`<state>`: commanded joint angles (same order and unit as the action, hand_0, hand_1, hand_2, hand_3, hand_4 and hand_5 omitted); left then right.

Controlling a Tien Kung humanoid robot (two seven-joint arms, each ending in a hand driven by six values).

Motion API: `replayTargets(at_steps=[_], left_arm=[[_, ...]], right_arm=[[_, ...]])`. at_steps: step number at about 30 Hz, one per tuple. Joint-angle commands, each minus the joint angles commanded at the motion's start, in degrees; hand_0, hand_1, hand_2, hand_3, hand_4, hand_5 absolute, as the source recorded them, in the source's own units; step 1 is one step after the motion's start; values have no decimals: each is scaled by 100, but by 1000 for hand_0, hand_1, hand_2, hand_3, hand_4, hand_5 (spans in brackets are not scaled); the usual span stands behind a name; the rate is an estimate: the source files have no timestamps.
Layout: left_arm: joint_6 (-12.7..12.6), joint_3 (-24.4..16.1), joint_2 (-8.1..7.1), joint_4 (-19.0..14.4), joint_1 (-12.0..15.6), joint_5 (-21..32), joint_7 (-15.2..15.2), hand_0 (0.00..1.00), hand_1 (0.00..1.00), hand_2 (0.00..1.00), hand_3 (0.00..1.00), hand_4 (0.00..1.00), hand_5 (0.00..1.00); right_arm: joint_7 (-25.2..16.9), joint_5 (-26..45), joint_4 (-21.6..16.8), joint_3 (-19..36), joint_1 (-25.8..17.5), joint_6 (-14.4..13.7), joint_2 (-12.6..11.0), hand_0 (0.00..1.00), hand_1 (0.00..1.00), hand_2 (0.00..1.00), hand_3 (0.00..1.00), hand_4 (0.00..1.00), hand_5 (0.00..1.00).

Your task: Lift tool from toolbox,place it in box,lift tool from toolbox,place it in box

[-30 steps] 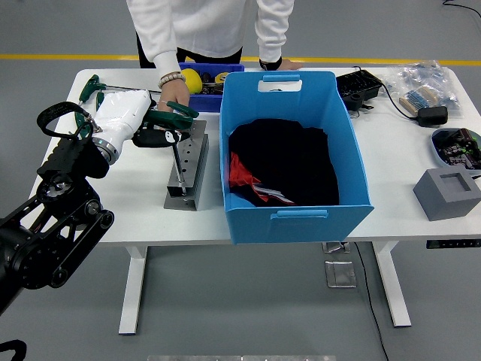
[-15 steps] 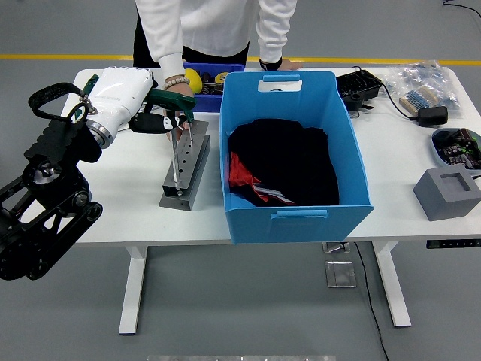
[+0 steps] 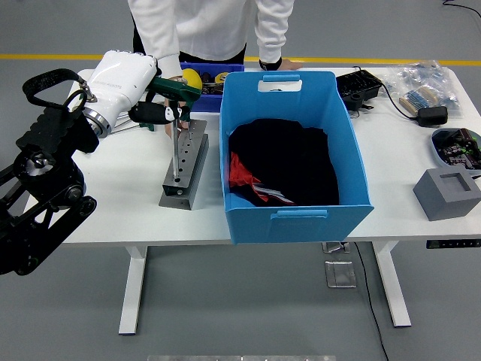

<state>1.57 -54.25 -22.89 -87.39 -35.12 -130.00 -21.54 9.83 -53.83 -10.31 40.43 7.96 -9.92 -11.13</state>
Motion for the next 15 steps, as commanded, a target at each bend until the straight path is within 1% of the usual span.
replayTargets(at_steps=[4, 9, 12, 15], left_arm=[[68, -70, -100, -155, -109, 0, -1, 81, 2, 2, 49, 665, 348], [60, -134, -194, -156, -273, 0, 18, 80, 2, 2, 50, 663, 337], [20, -201, -193, -202, -356, 0, 29, 76, 2, 2, 51, 666, 336], [-83, -297, -104, -285, -451, 0, 49, 76, 2, 2, 51, 666, 336]], right_arm=[[16, -51, 0, 28, -18, 6, 9, 620, 606, 685, 531, 779, 568], [27, -80, 0, 45, -36, 12, 14, 621, 608, 685, 532, 780, 569], [31, -81, 0, 51, -41, 11, 16, 621, 608, 685, 532, 780, 569], [31, -77, 0, 50, -34, 12, 14, 621, 608, 685, 532, 780, 569]])
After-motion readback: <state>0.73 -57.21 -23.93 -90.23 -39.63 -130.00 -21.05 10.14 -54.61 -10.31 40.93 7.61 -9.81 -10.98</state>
